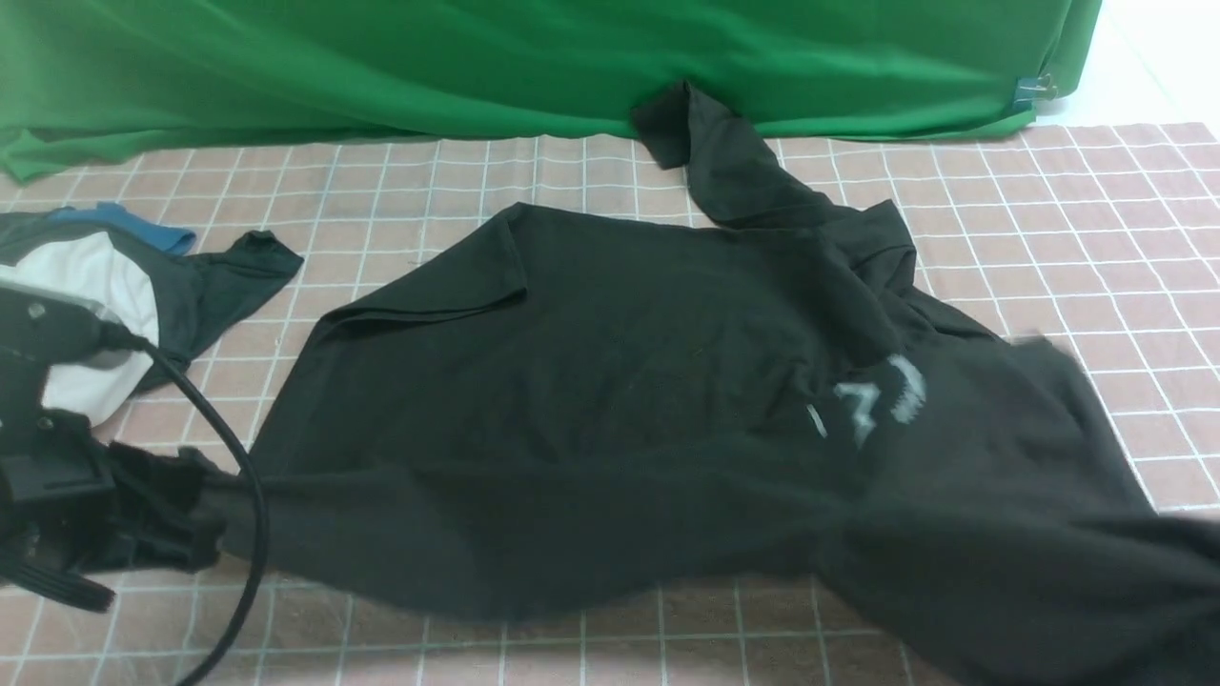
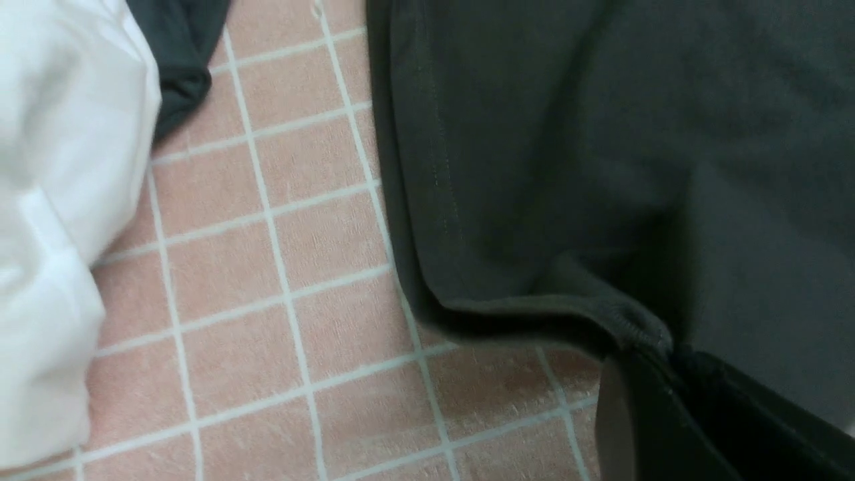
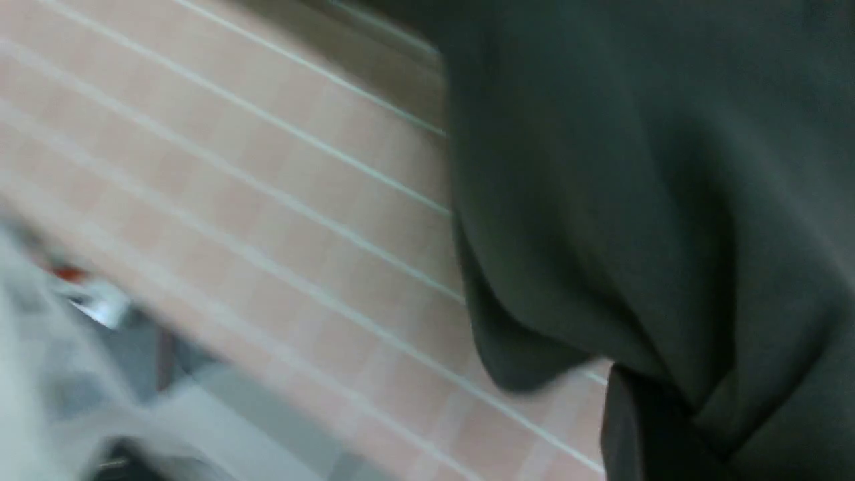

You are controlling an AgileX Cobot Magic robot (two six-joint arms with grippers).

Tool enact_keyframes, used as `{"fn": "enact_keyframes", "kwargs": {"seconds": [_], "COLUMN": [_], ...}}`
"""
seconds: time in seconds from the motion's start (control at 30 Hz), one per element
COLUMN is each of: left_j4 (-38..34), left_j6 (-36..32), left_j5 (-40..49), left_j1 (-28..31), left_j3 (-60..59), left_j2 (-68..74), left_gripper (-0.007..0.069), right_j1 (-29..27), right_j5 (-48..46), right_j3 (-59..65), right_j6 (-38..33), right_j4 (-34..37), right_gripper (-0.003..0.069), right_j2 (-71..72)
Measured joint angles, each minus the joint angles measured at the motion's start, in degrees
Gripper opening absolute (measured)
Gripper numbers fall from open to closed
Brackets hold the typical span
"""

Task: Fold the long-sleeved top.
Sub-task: Spread the long sleeves with your arms and place them on the tabletop, then use your right arm to clamp the cuff closest to him

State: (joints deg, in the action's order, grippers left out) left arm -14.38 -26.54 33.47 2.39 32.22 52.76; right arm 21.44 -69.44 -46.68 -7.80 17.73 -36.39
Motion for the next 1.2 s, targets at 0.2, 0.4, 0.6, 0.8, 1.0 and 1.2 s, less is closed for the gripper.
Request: {"fn": "enact_keyframes", "kwargs": {"seconds": [0.2, 0.4, 0.6, 0.8, 1.0, 1.2], "left_j4": [1.8, 2.9, 7.1, 12.4, 18.5, 19.6], "left_j6": [0.0, 0.0, 2.8, 8.9, 14.0, 14.7], "left_j5": [4.1, 8.7, 14.1, 21.5, 27.0, 24.5], "left_j1": [0.0, 0.0, 0.0, 0.0, 0.0, 0.0], "left_j3": [5.5, 8.4, 8.6, 8.6, 8.6, 7.2], "left_j2": [-0.5, -0.5, -0.5, -0.5, -0.5, -0.5], "left_gripper": [0.0035, 0.0035, 0.0035, 0.0035, 0.0035, 0.0035], "right_j1": [5.0, 11.3, 13.6, 13.6, 13.6, 12.1], "right_j5": [-0.9, -1.1, -1.1, -0.5, 7.1, 15.2], "right_j3": [0.0, 0.0, 0.0, 0.0, -1.8, -6.1], "right_j6": [-15.3, -18.4, -14.3, -12.6, -12.6, -13.1], "right_j4": [20.5, 23.9, 20.9, 15.1, 10.1, 7.7], "right_gripper": [0.0065, 0.0065, 0.0065, 0.0065, 0.0065, 0.0065], "right_j2": [12.9, 13.9, 6.0, -5.0, -16.4, -30.4]}}
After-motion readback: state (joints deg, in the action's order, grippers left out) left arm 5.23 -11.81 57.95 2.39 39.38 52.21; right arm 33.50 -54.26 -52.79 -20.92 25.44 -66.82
